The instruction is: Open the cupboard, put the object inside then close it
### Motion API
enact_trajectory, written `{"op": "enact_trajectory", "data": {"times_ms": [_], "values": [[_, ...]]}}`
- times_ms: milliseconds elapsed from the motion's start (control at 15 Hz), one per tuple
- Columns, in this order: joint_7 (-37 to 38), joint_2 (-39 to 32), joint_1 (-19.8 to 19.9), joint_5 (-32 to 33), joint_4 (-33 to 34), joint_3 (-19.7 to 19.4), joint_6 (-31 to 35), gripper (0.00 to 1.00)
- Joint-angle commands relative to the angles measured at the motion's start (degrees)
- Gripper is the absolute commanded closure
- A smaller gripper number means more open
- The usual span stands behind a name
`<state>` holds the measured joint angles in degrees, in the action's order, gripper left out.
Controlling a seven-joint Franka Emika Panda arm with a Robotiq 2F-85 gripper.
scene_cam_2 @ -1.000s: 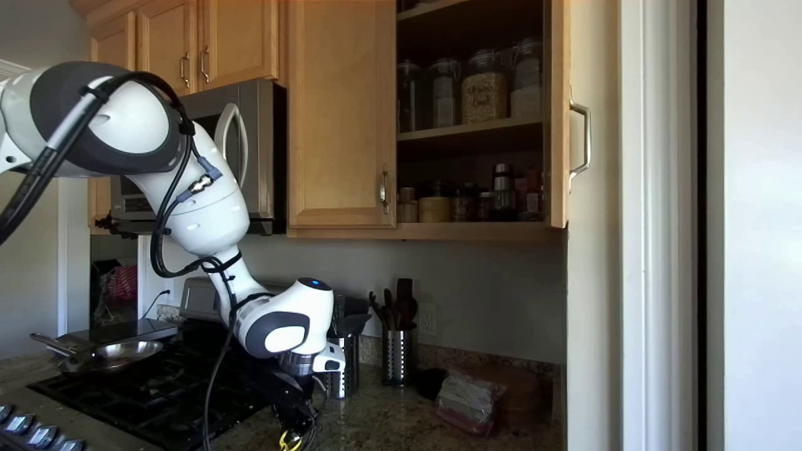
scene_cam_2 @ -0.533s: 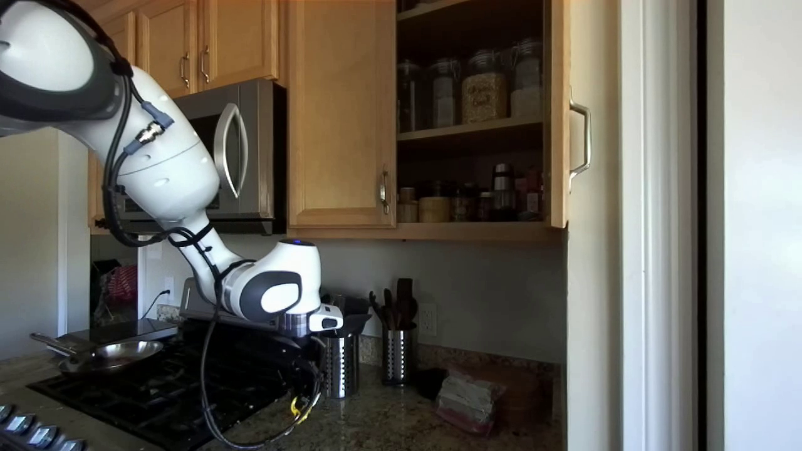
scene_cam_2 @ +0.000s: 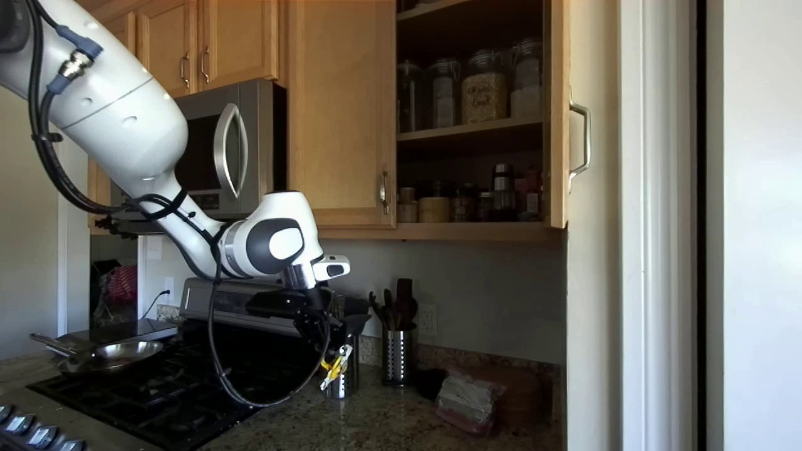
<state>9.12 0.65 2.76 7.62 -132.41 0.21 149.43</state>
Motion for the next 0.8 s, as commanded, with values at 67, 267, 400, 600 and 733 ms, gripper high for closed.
{"op": "enact_trajectory", "data": {"times_ms": [67, 267, 400, 600, 733], "values": [[9.66, 6.11, 0.79, 9.06, -0.13, -0.52, -3.54, 0.94], [13.35, 8.93, 2.09, 12.32, 1.86, -0.13, -6.31, 0.94], [15.14, 10.65, 3.07, 13.66, 3.65, 0.17, -8.46, 0.94], [15.94, 12.11, 4.21, 14.27, 6.63, 0.52, -11.53, 0.94], [16.34, 12.47, 4.71, 14.41, 8.29, 0.7, -12.99, 0.94]]}}
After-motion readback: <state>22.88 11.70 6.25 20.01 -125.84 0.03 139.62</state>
